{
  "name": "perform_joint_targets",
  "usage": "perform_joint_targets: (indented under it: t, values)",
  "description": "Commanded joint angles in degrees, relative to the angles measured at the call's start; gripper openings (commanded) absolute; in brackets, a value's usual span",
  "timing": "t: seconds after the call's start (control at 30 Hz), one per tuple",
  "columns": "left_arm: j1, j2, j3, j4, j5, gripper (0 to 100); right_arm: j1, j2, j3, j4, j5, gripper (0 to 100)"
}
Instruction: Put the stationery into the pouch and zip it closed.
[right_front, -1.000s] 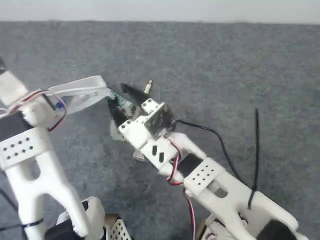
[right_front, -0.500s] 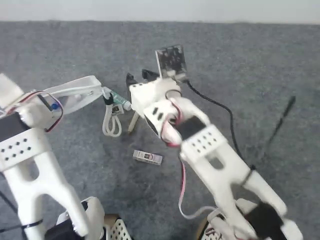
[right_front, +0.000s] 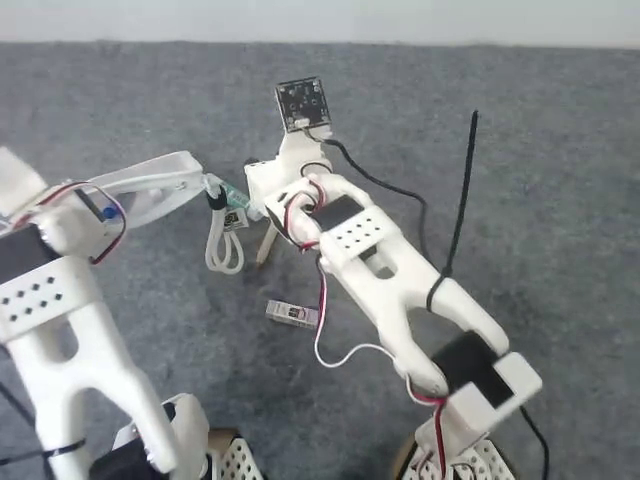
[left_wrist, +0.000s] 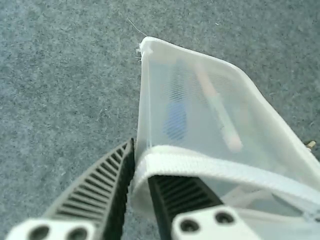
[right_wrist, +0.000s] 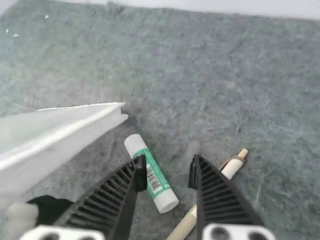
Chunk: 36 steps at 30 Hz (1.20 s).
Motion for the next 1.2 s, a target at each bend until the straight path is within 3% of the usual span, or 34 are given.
perform_joint_targets:
  t: [0.0,0.43,0.77,1.17]
  values:
    - [-0.53,-0.62,-1.19,-2.02,0.7,1,0.75,0.4,-4.66,0.22,-0.26,13.2]
    - [-1.76,-0.62,-0.92,-2.73,0.79,1,0.75,7.43,-9.85,0.57,3.78,13.4]
    - [-1.76,-0.62,-0.92,-2.64,0.79,1,1.71,18.68,-33.14,25.54,-6.07,13.4]
    - [-1.76,-0.62,-0.92,-2.64,0.7,1,4.88,36.09,-57.32,38.02,-8.44,13.4]
